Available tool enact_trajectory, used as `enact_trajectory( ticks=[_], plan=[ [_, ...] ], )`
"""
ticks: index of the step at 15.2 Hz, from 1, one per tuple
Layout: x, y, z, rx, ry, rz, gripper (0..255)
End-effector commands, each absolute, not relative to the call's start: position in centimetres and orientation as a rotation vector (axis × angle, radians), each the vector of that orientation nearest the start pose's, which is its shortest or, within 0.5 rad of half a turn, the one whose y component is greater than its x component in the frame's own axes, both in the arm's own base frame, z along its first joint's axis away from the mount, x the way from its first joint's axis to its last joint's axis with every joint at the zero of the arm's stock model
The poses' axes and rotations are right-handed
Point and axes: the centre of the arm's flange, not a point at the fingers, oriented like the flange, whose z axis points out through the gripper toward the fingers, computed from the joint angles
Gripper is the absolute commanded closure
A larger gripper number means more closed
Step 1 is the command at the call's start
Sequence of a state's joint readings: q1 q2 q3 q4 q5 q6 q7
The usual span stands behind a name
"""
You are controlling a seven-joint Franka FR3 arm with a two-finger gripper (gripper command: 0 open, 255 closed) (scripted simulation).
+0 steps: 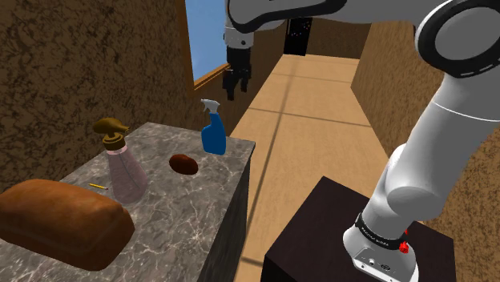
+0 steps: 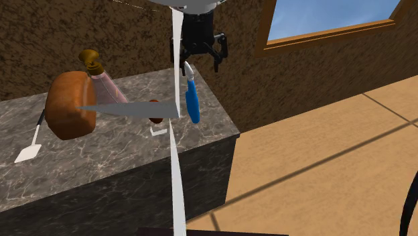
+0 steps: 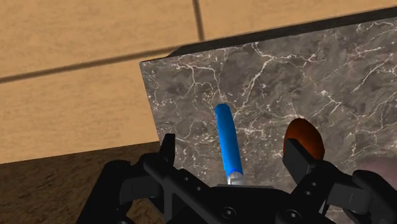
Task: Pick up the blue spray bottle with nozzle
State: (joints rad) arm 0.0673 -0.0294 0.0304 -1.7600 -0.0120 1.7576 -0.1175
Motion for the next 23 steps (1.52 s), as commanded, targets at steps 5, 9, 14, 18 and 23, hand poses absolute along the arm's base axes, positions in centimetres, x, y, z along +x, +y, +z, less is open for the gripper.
enact_trajectory(
  ticks=[5,9,14,18,23],
  plan=[
    [62.6,8.8,54.7,-3.108,-0.453,0.007,0],
    [63.6,9.3,52.9,-3.104,-0.468,0.013,0],
    [63.6,9.3,50.4,-3.104,-0.468,0.013,0],
    [63.5,9.2,50.5,-3.104,-0.468,0.013,255],
    [63.5,9.2,50.5,-3.104,-0.468,0.013,255]
  ],
)
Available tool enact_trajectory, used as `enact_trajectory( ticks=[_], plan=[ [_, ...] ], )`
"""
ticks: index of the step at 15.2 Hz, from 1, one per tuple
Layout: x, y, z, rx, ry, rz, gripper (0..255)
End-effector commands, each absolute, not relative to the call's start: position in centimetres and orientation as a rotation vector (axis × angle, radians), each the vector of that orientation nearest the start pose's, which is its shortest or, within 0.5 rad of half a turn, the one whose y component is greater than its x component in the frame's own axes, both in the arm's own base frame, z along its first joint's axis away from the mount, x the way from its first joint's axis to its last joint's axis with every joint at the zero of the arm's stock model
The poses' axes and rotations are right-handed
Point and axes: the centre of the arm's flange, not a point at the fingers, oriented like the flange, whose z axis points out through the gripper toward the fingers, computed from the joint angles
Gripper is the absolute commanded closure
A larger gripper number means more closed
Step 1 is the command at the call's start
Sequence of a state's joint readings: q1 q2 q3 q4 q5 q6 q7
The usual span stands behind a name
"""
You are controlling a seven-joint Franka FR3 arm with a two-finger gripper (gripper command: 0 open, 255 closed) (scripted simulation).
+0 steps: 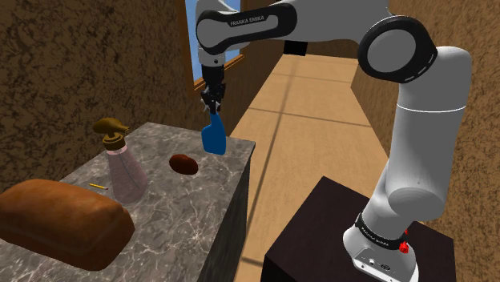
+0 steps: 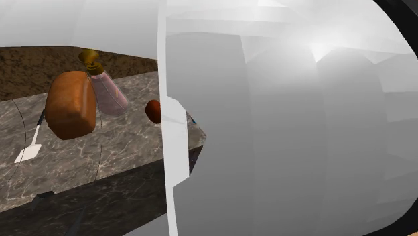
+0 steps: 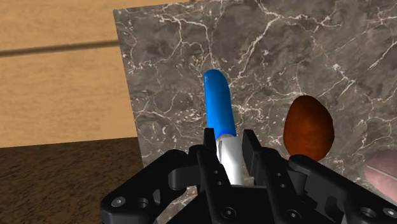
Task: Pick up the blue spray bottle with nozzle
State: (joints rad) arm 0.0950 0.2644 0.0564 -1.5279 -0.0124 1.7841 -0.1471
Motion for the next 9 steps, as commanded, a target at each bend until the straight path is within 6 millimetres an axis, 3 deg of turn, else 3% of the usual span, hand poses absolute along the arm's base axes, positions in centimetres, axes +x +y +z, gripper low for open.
enact_trajectory(
  ticks=[1,9],
  plan=[
    [63.5,9.2,50.5,-3.104,-0.468,0.013,255],
    [63.6,9.3,54.1,-3.104,-0.468,0.013,255]
  ],
)
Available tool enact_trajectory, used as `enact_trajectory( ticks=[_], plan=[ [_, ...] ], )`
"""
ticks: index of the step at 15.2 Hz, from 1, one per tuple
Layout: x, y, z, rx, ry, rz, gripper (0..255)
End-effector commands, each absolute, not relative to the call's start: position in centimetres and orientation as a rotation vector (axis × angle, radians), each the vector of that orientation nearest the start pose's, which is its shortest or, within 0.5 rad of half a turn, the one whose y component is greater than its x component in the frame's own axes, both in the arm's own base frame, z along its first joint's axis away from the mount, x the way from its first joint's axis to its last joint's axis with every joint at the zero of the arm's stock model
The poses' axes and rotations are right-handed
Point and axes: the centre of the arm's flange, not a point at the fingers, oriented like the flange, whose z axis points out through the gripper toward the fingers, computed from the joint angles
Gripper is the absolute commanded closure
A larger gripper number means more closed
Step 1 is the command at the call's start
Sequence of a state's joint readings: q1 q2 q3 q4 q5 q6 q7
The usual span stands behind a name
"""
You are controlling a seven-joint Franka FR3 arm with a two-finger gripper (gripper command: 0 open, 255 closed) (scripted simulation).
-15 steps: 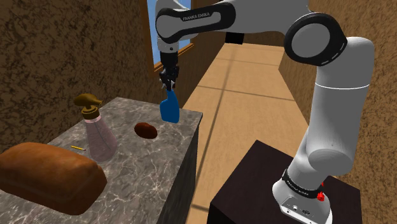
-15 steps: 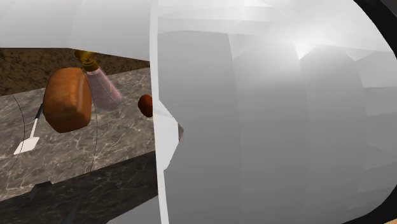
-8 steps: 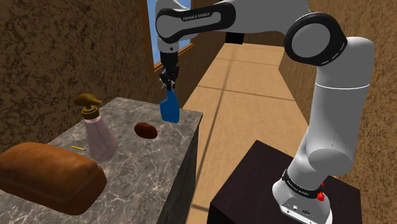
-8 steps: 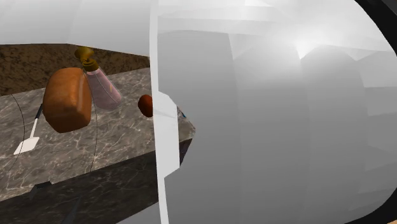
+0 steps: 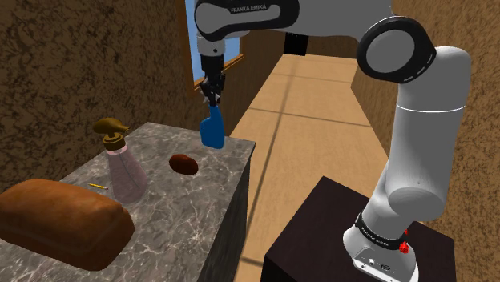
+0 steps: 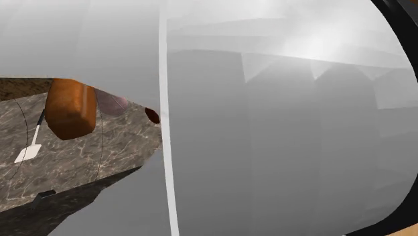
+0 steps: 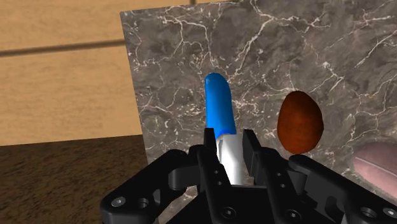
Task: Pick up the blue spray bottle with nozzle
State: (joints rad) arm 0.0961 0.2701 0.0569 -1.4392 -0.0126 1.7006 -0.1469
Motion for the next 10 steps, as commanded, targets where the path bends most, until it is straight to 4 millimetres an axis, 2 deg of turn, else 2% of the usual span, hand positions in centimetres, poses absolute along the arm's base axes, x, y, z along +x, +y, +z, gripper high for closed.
enact_trajectory(
  ticks=[1,8,10],
  plan=[
    [63.6,9.3,54.7,-3.104,-0.468,0.013,255],
    [63.6,9.3,58.4,-3.104,-0.468,0.013,255],
    [63.6,9.3,58.4,-3.104,-0.468,0.013,255]
  ],
)
